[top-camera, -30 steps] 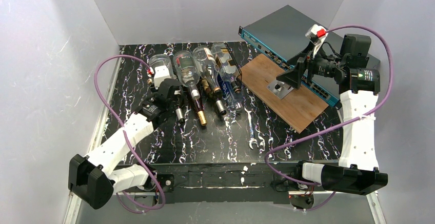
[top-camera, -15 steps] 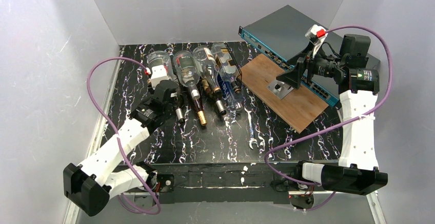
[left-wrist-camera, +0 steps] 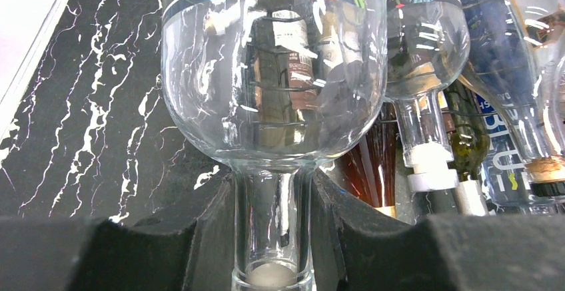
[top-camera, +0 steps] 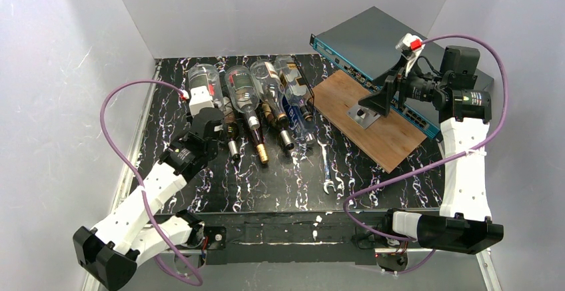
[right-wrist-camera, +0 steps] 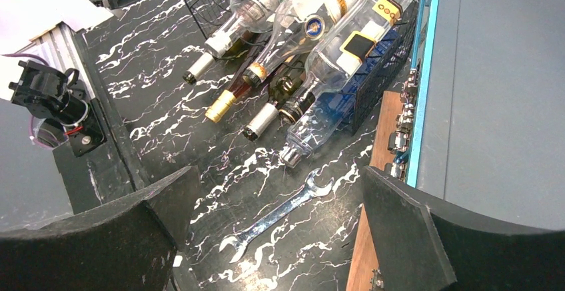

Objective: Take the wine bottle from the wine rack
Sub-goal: Pick up the wine bottle from the wine rack.

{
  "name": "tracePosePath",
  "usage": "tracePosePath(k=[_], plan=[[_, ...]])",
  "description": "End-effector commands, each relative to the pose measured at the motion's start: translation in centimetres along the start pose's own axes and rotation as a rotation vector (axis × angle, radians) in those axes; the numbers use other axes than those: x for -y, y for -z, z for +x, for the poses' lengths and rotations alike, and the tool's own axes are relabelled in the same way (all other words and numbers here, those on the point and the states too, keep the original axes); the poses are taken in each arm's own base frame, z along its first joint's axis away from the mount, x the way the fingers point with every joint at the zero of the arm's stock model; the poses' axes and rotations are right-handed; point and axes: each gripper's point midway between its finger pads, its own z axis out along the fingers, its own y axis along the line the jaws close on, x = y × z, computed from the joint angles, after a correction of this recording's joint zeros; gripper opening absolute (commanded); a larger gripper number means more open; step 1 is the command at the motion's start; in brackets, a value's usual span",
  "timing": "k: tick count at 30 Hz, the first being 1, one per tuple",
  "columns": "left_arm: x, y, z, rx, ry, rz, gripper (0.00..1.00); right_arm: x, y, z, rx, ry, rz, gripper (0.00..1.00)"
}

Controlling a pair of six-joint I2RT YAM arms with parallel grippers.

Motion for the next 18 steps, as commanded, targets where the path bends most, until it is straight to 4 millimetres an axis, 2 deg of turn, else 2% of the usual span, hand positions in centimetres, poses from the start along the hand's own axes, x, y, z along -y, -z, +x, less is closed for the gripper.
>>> tracePosePath(k=[1, 18], plan=[[0.2, 3.0, -8.7, 0.250, 0.214, 0.048, 0.00, -0.4, 0.2, -0.6, 0.025, 0.029, -0.002, 1.00], [3.3, 4.6, -9.0, 0.227, 0.239, 0.206, 0.00, -0.4, 0.2, -0.3, 0.025, 0.028, -0.001, 1.00]])
